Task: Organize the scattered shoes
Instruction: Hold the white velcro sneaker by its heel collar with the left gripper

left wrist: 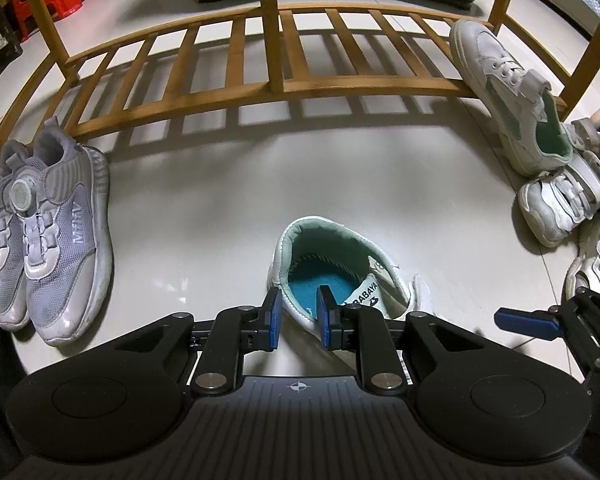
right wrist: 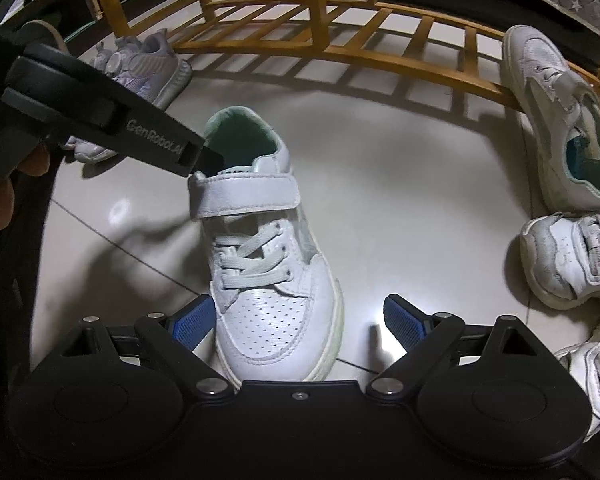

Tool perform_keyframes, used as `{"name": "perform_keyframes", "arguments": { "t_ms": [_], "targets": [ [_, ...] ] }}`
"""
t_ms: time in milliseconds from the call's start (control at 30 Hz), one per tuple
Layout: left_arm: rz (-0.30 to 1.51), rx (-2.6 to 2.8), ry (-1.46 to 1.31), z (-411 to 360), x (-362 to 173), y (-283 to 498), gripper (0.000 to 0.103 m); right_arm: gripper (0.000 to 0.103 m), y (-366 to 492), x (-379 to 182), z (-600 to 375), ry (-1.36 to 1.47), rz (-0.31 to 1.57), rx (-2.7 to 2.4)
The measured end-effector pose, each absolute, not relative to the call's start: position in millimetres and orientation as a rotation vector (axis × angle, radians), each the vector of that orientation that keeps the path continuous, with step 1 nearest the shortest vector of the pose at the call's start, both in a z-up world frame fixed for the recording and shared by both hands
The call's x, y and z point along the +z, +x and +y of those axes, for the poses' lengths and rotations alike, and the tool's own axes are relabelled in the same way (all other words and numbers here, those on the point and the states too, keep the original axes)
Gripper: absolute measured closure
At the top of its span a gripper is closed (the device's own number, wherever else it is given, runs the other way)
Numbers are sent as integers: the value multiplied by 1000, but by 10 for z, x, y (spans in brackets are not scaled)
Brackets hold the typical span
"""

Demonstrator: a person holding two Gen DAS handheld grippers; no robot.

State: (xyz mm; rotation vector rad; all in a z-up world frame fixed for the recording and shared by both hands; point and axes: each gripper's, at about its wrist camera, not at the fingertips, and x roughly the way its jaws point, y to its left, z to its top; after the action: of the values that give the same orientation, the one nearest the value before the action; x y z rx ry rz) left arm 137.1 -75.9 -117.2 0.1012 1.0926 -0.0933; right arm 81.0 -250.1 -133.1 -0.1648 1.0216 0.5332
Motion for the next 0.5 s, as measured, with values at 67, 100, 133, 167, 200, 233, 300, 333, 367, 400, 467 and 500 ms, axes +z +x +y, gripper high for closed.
{"name": "perform_keyframes", "arguments": {
  "t_ms": [67, 100, 133, 167, 200, 233, 300, 333, 367, 400, 467, 500],
  "targets": [
    [1093, -95, 104, -751, -1171, 1372, 84, 10, 795, -1328, -2494, -163, 1028, 553],
    [1093, -96, 107, -749, -1171, 1370, 84, 10, 787, -1328, -2489, -162, 1030, 561],
    [1093, -97, 107, -747, -1172, 1371, 84, 10, 777, -1328, -2480, -165, 1032, 567],
    [1092, -100, 109, -746, -1173, 1366, 84, 10, 766, -1326, -2472, -170, 1032, 571],
    [1091, -103, 110, -746, -1173, 1359, 84, 10, 755, -1323, -2467, -174, 1030, 570],
    [1091, -106, 111, -748, -1173, 1356, 84, 10, 746, -1321, -2464, -176, 1029, 569],
    [1090, -112, 112, -753, -1174, 1350, 84, 10, 734, -1316, -2461, -177, 1026, 566],
    [1090, -117, 113, -756, -1174, 1351, 84, 11, 739, -1313, -2467, -174, 1023, 563],
    [1088, -122, 114, -758, -1174, 1351, 84, 11, 743, -1306, -2472, -171, 1019, 561],
    [1086, -130, 115, -764, -1174, 1346, 84, 13, 741, -1296, -2474, -171, 1016, 560],
    [1081, -143, 118, -778, -1176, 1339, 84, 13, 734, -1286, -2473, -172, 1014, 558],
    [1080, -148, 120, -785, -1177, 1338, 84, 15, 733, -1287, -2470, -173, 1016, 559]
  ]
}}
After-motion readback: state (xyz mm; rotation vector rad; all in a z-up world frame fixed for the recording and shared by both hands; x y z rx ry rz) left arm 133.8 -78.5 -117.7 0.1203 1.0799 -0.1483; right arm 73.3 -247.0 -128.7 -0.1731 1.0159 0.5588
